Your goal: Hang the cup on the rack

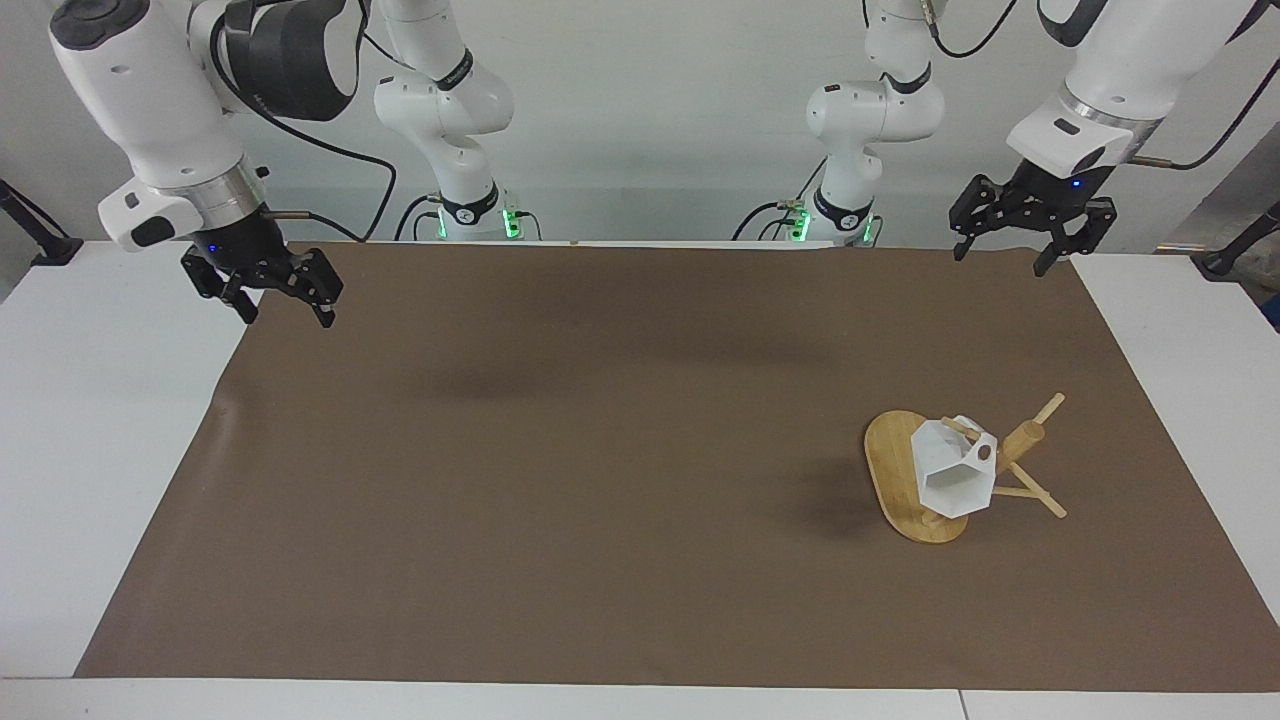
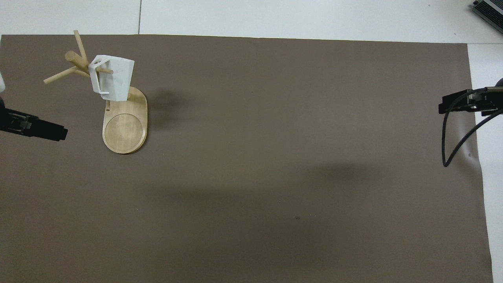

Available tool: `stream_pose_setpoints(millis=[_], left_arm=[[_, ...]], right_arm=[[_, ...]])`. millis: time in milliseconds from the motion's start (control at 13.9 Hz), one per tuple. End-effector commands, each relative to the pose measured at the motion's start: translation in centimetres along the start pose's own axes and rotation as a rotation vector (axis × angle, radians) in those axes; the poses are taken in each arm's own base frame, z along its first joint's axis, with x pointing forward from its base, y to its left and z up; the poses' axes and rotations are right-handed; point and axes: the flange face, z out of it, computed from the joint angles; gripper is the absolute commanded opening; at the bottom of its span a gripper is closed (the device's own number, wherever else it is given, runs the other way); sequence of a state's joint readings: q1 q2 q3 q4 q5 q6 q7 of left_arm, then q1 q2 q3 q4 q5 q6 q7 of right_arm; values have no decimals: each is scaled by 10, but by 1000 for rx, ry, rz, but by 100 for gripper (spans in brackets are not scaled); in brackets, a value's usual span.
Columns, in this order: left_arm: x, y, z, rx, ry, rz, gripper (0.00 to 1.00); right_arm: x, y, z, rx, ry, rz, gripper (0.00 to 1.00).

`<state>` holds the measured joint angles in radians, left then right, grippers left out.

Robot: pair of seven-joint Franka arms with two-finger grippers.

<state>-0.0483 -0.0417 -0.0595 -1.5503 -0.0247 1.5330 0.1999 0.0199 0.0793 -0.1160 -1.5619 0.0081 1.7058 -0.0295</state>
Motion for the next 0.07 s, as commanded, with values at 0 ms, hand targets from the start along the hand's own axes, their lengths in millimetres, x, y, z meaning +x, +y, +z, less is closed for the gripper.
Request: stream_pose_setpoints(millis=[0], left_arm=[[-3, -3, -3, 19, -18, 0, 100]], right_arm=[[-2, 2, 1, -5, 15, 19, 100]])
